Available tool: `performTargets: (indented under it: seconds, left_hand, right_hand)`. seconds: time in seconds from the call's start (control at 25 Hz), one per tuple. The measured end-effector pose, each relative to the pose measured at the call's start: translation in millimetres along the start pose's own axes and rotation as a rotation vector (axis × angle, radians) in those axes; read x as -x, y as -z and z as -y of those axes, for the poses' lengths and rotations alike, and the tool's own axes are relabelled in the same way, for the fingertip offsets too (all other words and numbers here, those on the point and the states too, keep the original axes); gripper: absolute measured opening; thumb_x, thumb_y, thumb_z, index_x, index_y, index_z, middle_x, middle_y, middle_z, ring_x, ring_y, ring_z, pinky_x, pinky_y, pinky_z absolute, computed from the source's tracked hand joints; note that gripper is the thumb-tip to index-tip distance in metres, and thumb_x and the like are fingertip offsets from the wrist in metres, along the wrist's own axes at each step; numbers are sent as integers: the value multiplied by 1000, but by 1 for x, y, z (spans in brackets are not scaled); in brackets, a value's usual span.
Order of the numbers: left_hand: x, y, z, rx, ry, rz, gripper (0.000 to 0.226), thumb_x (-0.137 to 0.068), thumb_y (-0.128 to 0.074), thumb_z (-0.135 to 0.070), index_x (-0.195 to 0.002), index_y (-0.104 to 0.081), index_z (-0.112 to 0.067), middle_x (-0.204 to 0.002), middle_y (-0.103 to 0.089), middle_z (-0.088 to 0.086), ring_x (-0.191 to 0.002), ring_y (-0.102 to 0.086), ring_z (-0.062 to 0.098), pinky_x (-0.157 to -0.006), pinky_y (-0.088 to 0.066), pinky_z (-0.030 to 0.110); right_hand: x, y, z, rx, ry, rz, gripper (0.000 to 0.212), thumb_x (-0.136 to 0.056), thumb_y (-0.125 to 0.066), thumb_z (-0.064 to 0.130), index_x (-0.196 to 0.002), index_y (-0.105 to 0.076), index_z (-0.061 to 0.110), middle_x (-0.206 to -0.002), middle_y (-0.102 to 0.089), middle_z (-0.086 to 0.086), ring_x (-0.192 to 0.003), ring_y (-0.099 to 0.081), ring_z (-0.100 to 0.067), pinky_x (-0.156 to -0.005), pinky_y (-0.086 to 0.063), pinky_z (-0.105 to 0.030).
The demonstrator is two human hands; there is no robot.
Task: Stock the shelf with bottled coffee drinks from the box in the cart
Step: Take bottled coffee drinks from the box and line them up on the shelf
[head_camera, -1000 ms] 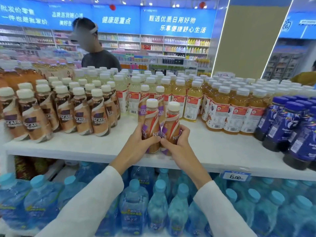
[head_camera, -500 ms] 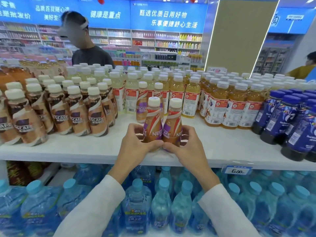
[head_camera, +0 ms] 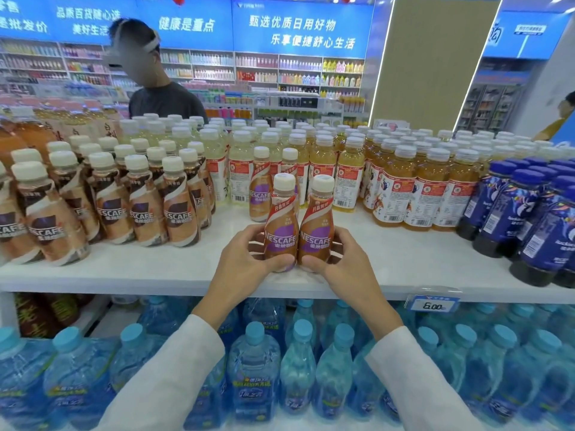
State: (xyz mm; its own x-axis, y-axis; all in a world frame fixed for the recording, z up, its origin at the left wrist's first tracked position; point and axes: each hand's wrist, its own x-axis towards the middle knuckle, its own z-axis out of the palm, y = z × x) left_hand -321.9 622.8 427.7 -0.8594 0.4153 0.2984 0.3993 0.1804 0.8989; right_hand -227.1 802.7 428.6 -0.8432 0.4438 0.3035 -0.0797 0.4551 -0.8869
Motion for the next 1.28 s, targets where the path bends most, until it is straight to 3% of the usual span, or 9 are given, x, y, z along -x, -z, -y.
performTargets:
  seconds: [0.12,0.2,0.36,0.48,0.56,0.68,0.84,1.0,1.28]
  left_hand:
    - [2,-2,-3,-27,6,-15,74,-70,-91,-42,-134,-57,-29,-123,-65,-9,-103,-66,7,-82,-56,22]
    - [5,-4,-4,-46,9,-24,74,-72,-90,-43,-135,-54,-30,-123,-64,-11,-102,-65,5,-76,-52,14]
    - [10,-13,-7,-97,14,-144,72,-67,-92,-48,-126,-50,-40,-104,-63,-25,-94,-66,-1,-73,-50,9]
    - [5,-26,-11,-139,20,-183,66,-64,-92,-53,-111,-46,-47,-89,-57,-36,-81,-61,-15,-63,-43,1]
    - [-9,-41,-15,-170,12,-154,65,-67,-90,-53,-113,-45,-45,-95,-59,-34,-83,-61,-12,-65,-38,1]
    - [-40,-71,-21,-208,-35,-86,62,-80,-84,-40,-130,-48,-31,-125,-66,-12,-107,-64,8,-86,-46,13]
    - [-72,-105,-26,-306,-57,-154,64,-93,-73,-26,-146,-39,-15,-151,-43,8,-139,-45,27,-114,-43,42]
    - [-92,-121,-25,-293,-16,-251,62,-94,-73,-20,-145,-39,-11,-149,-40,13,-140,-41,30,-115,-41,43]
    - [-100,-128,-22,-298,-11,-334,53,-93,-73,-17,-134,-41,-6,-134,-49,14,-124,-52,31,-99,-49,37]
  right_hand:
    - [-2,4,-1,-16,-16,67,67,-81,-85,22,-138,-50,28,-127,-64,12,-116,-60,-3,-101,-54,-31]
    - [0,4,-3,-48,-11,83,71,-82,-84,28,-142,-47,29,-131,-62,17,-119,-58,2,-103,-51,-28]
    - [7,-3,-4,-26,9,-59,67,-73,-87,46,-128,-48,44,-120,-60,29,-108,-58,12,-85,-52,-10]
    - [-2,2,-12,9,18,-112,58,-77,-86,36,-120,-48,46,-111,-62,31,-102,-56,18,-78,-46,-1]
    - [-15,17,-19,32,0,-94,58,-79,-85,31,-121,-46,43,-107,-61,32,-102,-56,21,-75,-42,2]
    - [-44,43,-21,60,-48,-20,57,-86,-80,25,-127,-42,37,-110,-58,30,-107,-59,7,-82,-45,-12]
    - [-83,54,-29,71,-73,41,53,-94,-69,15,-131,-36,35,-124,-54,17,-114,-52,-5,-97,-40,-27]
    - [-109,49,-40,86,-58,32,57,-95,-67,11,-142,-37,24,-130,-54,9,-120,-50,-9,-99,-39,-28]
    - [-126,45,-51,128,-35,22,58,-97,-64,10,-147,-37,20,-140,-57,2,-121,-51,-8,-99,-41,-27]
